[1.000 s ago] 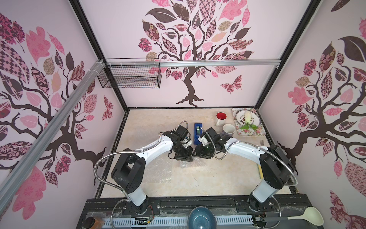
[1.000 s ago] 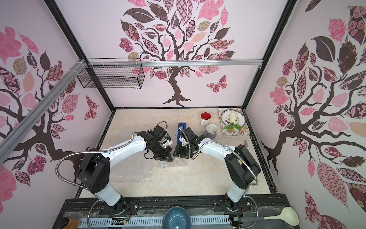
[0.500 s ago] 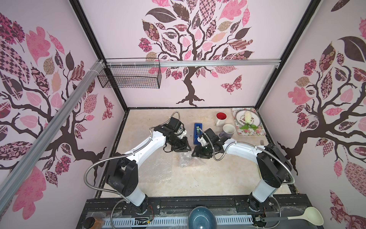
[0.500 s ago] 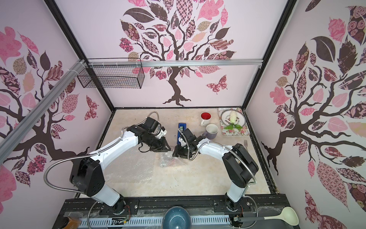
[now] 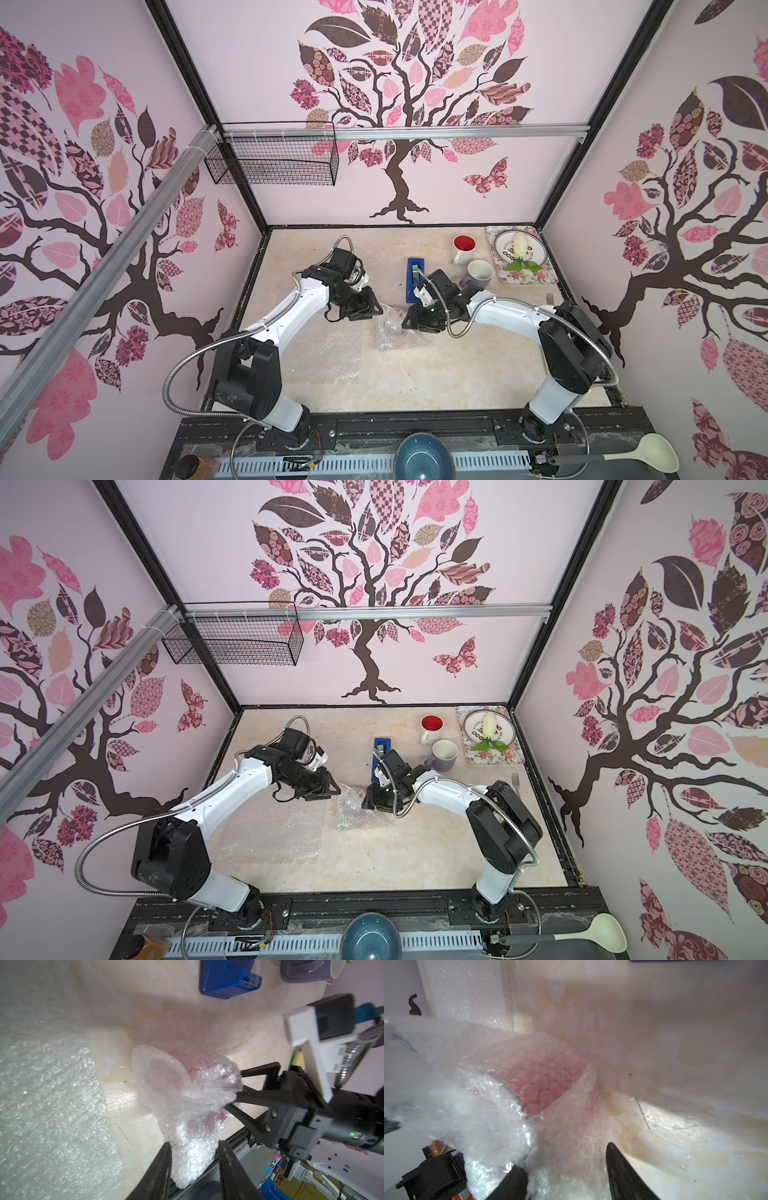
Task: Wrap mugs in bubble wrap
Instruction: Adjust the bubble wrap at the center of the board.
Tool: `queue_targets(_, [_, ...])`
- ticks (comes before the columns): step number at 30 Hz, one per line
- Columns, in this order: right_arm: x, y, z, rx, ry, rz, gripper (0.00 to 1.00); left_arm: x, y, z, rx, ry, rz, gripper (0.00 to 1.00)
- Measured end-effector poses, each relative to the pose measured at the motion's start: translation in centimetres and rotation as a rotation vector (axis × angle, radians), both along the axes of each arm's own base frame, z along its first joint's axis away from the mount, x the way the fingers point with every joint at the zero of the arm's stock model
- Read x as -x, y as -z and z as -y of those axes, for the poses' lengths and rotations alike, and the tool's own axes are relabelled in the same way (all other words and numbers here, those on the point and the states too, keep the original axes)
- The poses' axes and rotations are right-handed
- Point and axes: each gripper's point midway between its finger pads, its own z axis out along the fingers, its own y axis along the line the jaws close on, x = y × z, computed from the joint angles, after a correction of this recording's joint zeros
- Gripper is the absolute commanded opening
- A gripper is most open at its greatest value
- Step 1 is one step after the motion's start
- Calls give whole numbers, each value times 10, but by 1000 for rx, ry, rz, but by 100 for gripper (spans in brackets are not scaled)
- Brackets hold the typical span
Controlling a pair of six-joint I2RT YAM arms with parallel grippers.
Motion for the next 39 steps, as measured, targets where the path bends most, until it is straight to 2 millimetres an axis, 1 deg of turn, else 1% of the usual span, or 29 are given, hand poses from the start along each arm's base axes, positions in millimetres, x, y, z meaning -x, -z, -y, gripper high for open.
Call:
queue_targets(2, [0, 0, 0, -1, 2, -1, 56, 3, 9, -1, -13, 1, -23, 38])
queue_targets(7, [0, 0, 0, -1, 4, -3, 56, 5, 23, -1, -34, 17, -44, 38])
queue_targets(12, [0, 0, -1, -1, 4, -1, 56, 12, 35, 5, -65, 52, -60, 37])
queue_targets(15, [1, 0, -1, 0, 4, -1, 56, 16, 43, 12, -91, 78, -64, 33])
queue_targets(17, [1, 0, -2, 1, 5, -1, 56, 17, 50, 15, -112, 87, -69, 28])
queue_targets(19, [1, 0, -2, -1, 4, 0, 56, 17, 54, 17, -127, 90, -69, 21])
queue_targets(22, [5, -1, -6, -12, -9, -9, 58, 12, 54, 15, -163, 78, -52, 2])
queue_targets(24, [3, -9, -12, -36, -21, 5, 62, 12, 56, 11, -200, 77, -47, 0])
queue_targets(26, [-2, -15, -12, -42, -18, 15, 69, 11, 57, 8, -226, 74, -51, 0])
queue_targets(28, [-10, -19, -3, -51, 3, 11, 74, 8, 56, 8, -243, 79, -53, 0])
queue_targets(29, [-16, -22, 5, -62, 21, 6, 78, 6, 54, 8, -257, 82, -48, 0])
queue_targets(30, [-22, -27, 14, -73, 38, 8, 79, 4, 53, 7, -274, 85, -39, 0])
queue_targets(32, [-44, -42, 39, -101, 107, 39, 82, 1, 49, -1, -330, 91, -30, 0])
queue_targets(35, [-77, -68, 70, -168, 178, 92, 81, -1, 42, -16, -404, 92, -25, 0])
queue_targets(36, [-90, -76, 77, -192, 190, 104, 81, -2, 40, -19, -422, 93, -23, 0])
queue_targets(37, [-104, -85, 80, -219, 193, 121, 79, -2, 38, -23, -443, 94, -21, 0])
queue_targets(39, [-134, -99, 79, -262, 176, 163, 74, -2, 36, -28, -472, 96, -21, 0])
